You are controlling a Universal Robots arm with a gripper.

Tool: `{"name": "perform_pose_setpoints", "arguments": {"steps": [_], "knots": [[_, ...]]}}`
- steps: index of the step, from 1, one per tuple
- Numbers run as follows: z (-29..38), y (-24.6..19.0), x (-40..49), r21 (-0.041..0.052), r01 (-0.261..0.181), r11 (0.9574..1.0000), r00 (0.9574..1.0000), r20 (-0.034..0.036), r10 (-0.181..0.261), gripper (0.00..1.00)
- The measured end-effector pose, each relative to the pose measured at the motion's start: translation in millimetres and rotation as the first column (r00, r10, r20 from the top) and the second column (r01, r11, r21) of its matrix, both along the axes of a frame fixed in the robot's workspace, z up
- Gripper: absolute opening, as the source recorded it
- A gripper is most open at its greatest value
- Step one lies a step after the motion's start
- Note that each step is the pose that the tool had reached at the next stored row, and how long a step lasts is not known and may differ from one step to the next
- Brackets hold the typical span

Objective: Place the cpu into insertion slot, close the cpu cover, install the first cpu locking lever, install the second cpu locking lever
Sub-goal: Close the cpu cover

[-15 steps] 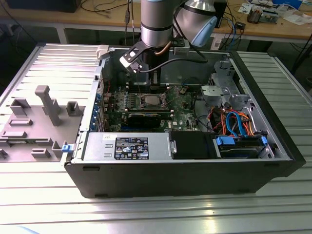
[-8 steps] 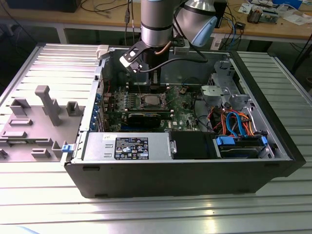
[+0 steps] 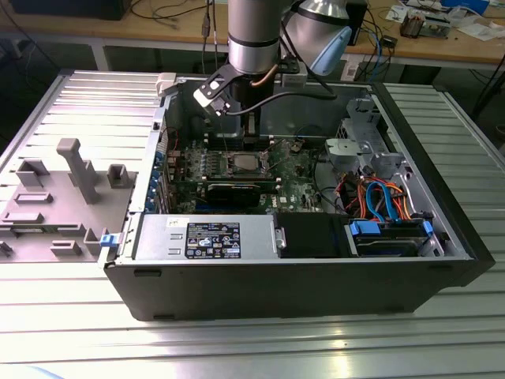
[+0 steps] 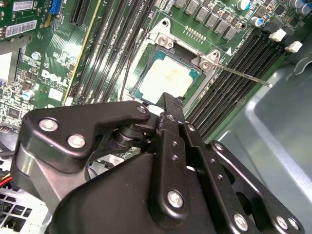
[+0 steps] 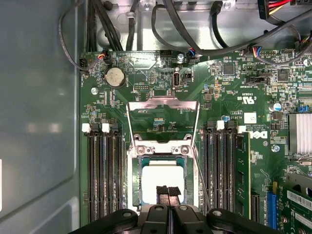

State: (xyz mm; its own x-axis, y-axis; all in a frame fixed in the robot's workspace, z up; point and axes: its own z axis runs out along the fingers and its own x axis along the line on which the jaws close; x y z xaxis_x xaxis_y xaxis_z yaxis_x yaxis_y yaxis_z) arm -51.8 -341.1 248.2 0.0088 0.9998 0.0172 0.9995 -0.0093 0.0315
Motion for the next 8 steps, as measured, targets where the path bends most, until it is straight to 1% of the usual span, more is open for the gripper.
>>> {"name": "perform_pose_setpoints", "arguments": {"steps": [8], "knots": [[6.2,0.0,0.0,-0.0006,0.0,1.0,1.0,0.0,0.0,0.11]]}}
